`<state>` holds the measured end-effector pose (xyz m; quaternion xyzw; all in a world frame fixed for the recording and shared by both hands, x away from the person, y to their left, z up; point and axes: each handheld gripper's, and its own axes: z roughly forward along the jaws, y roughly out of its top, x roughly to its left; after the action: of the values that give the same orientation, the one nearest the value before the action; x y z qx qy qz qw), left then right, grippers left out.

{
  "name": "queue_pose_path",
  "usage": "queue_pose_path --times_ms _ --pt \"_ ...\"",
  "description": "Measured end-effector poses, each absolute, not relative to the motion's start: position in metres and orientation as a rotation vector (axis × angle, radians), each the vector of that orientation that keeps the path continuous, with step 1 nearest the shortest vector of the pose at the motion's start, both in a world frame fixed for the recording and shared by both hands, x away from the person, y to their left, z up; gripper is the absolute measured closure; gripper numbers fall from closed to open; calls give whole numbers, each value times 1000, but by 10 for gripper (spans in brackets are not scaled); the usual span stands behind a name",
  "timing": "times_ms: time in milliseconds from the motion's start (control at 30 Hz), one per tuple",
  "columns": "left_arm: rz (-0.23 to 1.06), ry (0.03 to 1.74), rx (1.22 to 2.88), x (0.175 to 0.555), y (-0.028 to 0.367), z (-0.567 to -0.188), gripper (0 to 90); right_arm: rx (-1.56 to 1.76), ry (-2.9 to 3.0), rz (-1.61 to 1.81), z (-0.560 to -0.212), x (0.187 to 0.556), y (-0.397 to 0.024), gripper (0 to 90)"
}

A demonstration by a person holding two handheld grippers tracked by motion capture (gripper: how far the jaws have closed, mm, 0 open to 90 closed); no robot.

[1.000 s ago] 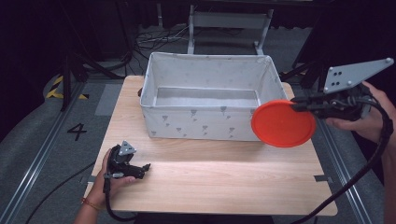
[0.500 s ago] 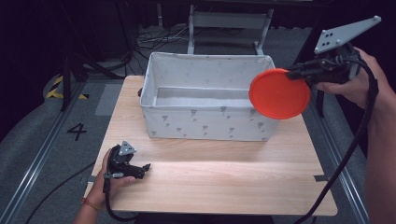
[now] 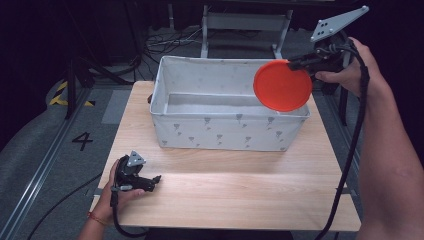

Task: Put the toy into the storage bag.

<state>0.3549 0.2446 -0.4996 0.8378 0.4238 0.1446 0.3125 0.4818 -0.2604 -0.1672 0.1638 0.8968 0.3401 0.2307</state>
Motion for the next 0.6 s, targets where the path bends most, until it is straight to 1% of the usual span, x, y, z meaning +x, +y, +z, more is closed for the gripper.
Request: queue_pose_path --times_ms 300,600 --pt "383 1117 2211 355 245 -500 9 495 2508 899 -201 507 -259 824" --pt "384 1122 2207 355 244 -500 9 449 2606 788 -227 513 -251 824"
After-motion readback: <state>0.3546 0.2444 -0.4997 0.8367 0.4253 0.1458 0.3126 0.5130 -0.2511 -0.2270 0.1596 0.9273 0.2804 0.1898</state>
